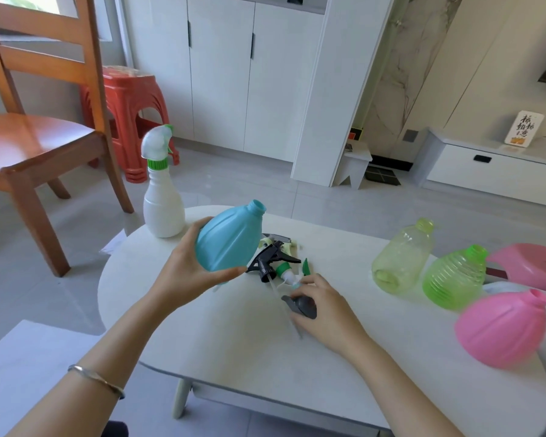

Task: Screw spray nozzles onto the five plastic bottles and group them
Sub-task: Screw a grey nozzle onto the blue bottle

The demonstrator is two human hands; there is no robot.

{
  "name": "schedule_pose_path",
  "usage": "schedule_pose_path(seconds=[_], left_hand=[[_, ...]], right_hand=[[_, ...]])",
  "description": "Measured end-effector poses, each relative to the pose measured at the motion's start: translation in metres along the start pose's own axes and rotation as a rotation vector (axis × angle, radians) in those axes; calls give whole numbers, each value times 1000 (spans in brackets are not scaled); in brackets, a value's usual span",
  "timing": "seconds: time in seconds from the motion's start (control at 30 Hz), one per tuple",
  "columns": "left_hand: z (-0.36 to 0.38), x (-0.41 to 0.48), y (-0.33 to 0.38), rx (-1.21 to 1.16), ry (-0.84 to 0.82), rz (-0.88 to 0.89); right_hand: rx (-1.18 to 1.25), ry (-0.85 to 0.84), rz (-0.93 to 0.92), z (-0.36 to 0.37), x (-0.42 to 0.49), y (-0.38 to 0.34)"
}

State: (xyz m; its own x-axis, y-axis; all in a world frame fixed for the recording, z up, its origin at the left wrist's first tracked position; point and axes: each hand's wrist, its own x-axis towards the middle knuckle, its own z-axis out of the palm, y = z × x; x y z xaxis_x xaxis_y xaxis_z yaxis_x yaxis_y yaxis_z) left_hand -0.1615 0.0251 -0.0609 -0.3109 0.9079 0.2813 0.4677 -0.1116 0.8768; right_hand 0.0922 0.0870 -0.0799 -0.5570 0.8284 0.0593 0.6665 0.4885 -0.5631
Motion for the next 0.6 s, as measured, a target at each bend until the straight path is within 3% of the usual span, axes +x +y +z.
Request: schedule_pose_path(seconds=[0.1,0.37,0.6], left_hand=[[1,2,2,1,9,5],[17,5,9,87,-22,22],[26,9,9,112,-13,36]], right_hand=[[272,144,-9,-17,-5,2],[1042,583,176,-65,-8,12],[1236,654,179,-85,-14,26]])
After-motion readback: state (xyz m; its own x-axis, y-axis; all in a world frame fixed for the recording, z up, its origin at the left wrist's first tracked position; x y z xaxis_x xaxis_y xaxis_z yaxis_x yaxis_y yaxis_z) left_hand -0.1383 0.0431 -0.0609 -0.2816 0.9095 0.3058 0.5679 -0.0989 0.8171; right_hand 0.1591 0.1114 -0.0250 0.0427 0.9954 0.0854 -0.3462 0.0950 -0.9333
